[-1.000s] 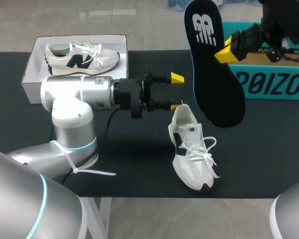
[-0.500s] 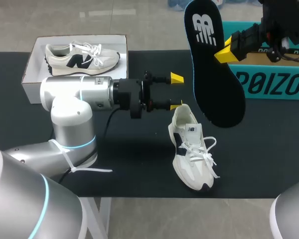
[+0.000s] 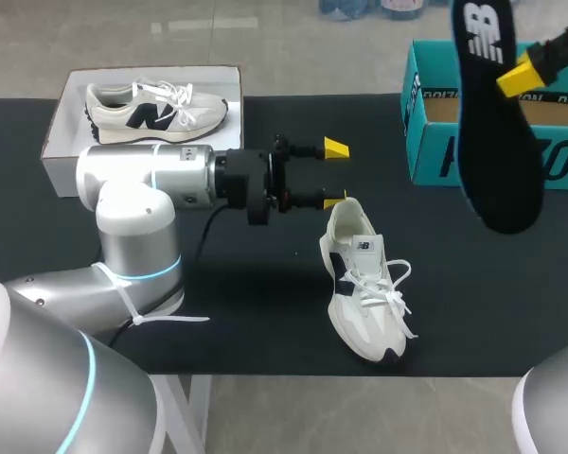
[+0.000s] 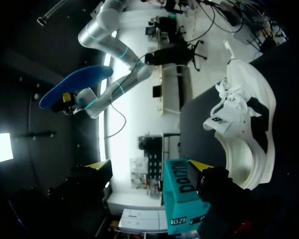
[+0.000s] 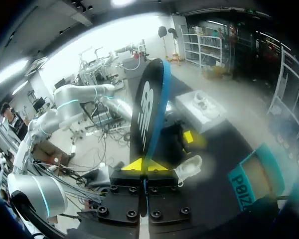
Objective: Take the shoe out of the shoebox, open the shoe tongue, remove and reinsert the insole, then place the shoe into the shoebox
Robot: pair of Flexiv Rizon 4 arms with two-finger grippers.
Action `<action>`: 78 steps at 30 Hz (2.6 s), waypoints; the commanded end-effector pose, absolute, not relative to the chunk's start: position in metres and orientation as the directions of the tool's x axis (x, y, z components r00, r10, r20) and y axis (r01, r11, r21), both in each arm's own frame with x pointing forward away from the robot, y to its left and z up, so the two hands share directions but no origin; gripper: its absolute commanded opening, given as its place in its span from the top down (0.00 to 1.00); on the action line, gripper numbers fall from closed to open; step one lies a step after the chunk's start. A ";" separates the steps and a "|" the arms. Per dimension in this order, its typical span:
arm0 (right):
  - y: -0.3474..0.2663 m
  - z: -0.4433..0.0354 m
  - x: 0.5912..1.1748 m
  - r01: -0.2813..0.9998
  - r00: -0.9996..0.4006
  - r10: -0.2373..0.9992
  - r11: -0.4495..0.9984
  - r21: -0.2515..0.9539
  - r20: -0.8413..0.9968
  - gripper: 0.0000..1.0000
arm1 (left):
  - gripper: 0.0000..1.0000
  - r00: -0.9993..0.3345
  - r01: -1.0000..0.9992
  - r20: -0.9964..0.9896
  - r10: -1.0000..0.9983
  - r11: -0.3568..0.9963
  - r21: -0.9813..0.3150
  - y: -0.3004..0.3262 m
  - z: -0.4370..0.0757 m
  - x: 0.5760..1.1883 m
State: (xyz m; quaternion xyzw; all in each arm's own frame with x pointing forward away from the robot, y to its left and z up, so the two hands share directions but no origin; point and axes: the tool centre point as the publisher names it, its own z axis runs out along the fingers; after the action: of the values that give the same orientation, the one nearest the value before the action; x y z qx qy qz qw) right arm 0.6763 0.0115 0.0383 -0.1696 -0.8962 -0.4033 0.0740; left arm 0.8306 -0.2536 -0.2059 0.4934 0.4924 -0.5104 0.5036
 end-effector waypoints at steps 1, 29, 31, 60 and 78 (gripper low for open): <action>-0.031 -0.023 0.691 0.478 -0.876 0.206 0.501 0.722 0.437 1.00 | 0.00 -0.004 1.000 -1.000 -0.030 -0.004 -0.004 -0.255 -0.207 0.830; 0.019 -0.132 0.795 0.641 -0.729 0.274 0.594 0.486 0.627 1.00 | 0.00 -0.004 1.000 -1.000 -0.030 -0.004 -0.004 -0.255 -0.207 0.830; 0.022 -0.134 0.802 0.640 -0.726 0.271 0.600 0.479 0.632 1.00 | 0.00 -0.004 1.000 -1.000 -0.030 -0.004 -0.004 -0.255 -0.207 0.830; 0.053 -0.177 0.840 0.680 -0.651 0.246 0.610 0.407 0.718 1.00 | 0.00 0.097 0.995 -0.995 0.010 0.022 0.097 -0.280 -0.203 0.820; 0.071 -0.181 0.833 0.695 -0.617 0.222 0.604 0.390 0.755 1.00 | 0.00 0.177 0.981 -0.982 0.071 0.066 0.181 -0.296 -0.209 0.821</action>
State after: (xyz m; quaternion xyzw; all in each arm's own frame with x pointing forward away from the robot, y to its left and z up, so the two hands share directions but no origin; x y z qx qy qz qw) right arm 0.8334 0.0703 -0.1804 -0.2762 -0.8291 -0.3483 0.3393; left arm 0.8214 -0.2909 -0.2086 0.5410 0.4852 -0.4214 0.5424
